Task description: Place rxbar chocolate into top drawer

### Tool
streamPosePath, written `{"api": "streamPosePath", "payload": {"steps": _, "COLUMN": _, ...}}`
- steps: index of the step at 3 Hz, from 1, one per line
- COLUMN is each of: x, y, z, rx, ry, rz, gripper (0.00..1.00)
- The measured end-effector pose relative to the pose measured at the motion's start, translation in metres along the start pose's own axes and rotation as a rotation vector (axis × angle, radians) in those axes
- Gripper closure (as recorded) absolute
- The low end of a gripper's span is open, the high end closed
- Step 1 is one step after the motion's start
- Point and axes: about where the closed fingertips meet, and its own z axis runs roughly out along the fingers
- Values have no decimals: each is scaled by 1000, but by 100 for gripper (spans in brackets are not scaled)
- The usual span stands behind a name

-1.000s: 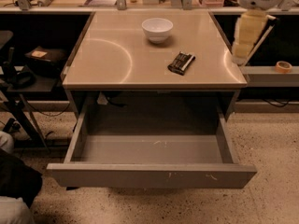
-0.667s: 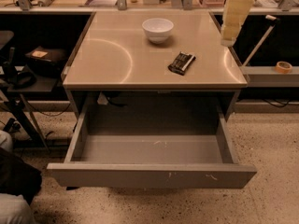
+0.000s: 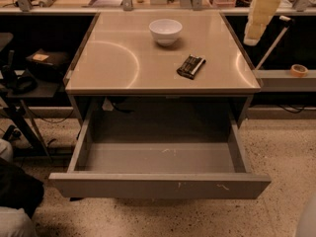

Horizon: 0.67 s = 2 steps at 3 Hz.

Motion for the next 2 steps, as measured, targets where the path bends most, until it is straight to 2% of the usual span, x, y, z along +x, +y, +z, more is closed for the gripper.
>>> {"api": "streamPosePath", "payload": {"steps": 1, "x": 46, "y": -23, "z": 34, "rx": -24, "ry": -68, "rz": 109, "gripper": 0}}
{"api": "streamPosePath", "payload": {"steps": 2, "x": 56, "y": -29, "z": 86, "rx": -98, "ry": -190, "rz": 216, "gripper": 0}}
